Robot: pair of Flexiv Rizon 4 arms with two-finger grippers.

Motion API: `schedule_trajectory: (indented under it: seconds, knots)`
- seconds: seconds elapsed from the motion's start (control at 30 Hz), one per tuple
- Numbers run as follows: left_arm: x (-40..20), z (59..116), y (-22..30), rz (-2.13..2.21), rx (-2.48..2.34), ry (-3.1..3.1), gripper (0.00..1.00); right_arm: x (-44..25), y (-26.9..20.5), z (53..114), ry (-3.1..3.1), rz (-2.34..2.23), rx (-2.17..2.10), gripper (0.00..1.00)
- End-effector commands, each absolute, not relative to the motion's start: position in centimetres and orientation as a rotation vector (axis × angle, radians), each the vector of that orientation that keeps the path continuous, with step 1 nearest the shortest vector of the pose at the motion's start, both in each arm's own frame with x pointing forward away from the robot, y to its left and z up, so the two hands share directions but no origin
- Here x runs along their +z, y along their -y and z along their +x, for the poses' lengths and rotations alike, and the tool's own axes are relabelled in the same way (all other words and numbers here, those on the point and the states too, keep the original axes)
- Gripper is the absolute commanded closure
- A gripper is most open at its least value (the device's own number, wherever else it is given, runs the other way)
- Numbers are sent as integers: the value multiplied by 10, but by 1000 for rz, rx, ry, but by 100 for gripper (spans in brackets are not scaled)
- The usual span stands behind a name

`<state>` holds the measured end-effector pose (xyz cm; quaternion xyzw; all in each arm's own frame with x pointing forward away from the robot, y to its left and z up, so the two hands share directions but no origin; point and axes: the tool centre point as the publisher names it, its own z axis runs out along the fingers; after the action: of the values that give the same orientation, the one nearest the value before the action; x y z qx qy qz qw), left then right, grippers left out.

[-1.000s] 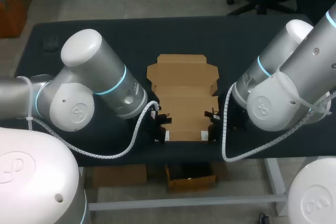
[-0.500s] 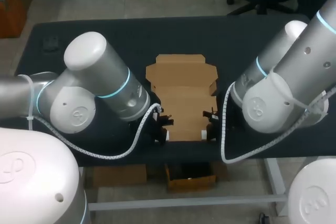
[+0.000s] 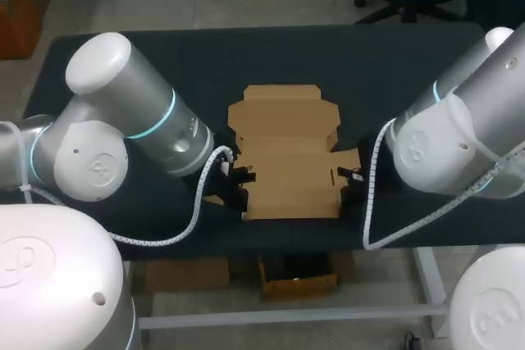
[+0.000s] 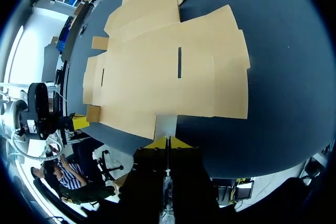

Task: Assemble the packaging by folding the flat box into shape, placing the metal phone stand inside, and closing the box properly

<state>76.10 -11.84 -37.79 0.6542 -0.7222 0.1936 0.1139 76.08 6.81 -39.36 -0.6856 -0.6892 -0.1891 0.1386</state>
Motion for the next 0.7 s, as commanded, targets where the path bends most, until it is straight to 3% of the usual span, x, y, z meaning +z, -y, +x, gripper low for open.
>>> schedule_trajectory:
  seconds: [0.03,0.7]
  knots:
    - [-368,761,106,1915,574,2110,100,-377,-49,767,1877,-1820,-674,100]
    - [-337,772,66,1943,609,2042,100,-364,-11,779,1781,-1730,-769,100]
